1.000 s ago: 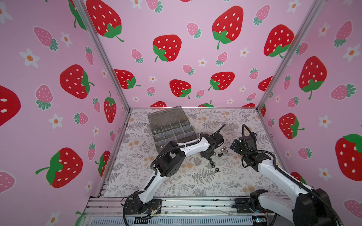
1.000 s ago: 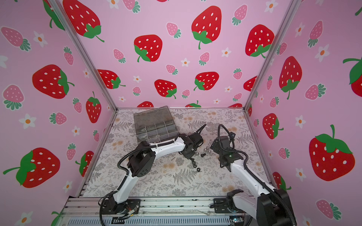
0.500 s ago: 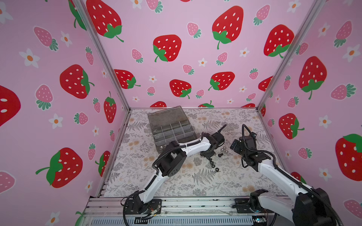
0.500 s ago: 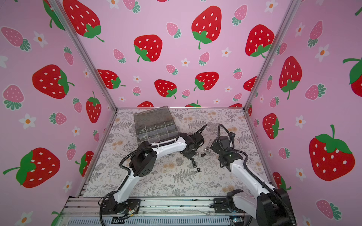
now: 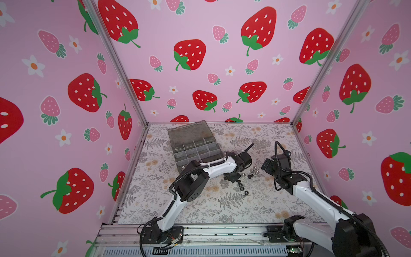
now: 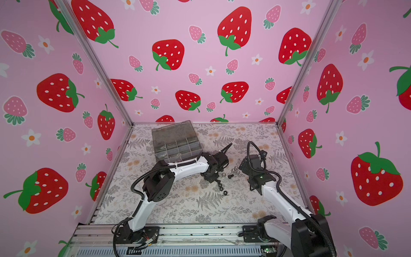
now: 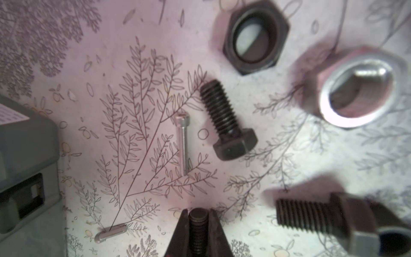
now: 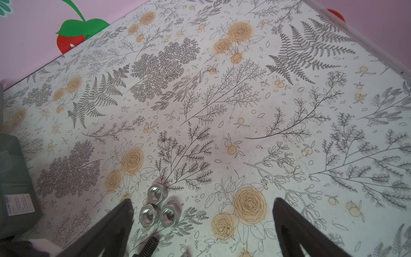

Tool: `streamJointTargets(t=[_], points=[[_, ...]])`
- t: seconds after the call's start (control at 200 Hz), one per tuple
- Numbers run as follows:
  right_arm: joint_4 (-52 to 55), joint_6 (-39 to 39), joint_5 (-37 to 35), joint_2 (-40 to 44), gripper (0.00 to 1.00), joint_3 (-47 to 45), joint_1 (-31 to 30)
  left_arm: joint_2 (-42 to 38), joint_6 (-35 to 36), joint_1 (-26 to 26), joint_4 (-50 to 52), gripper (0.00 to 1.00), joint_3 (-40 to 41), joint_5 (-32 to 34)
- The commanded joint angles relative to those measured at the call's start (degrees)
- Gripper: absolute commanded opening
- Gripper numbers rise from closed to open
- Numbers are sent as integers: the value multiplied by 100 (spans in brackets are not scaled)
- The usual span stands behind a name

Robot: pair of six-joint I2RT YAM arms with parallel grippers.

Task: Sort the screws and nuts into containers
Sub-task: Pick up the screw at the center of the table, then place the screw into the container.

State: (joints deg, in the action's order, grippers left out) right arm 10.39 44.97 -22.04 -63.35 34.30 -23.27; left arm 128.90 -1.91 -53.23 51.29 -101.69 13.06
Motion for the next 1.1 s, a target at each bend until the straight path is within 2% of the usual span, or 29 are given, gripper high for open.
streamJointTargets(t=[0.0, 0.335, 0.635, 0.9, 1.096], points=[[9, 88, -94, -3, 100, 6, -33, -220, -81, 7, 254, 0, 109, 82], [55, 85, -108, 73, 100, -6, -29, -709, -189, 196, 45, 0, 138, 300], [21, 73, -72, 33, 100, 2, -34, -972, -169, 879, -112, 0, -235, 552], [-1, 56, -45, 17, 100, 4, -35, -938, -23, 1568, -390, 0, -338, 703], [2, 56, -45, 18, 100, 22, -34, -767, 164, 1857, -514, 0, -343, 666]])
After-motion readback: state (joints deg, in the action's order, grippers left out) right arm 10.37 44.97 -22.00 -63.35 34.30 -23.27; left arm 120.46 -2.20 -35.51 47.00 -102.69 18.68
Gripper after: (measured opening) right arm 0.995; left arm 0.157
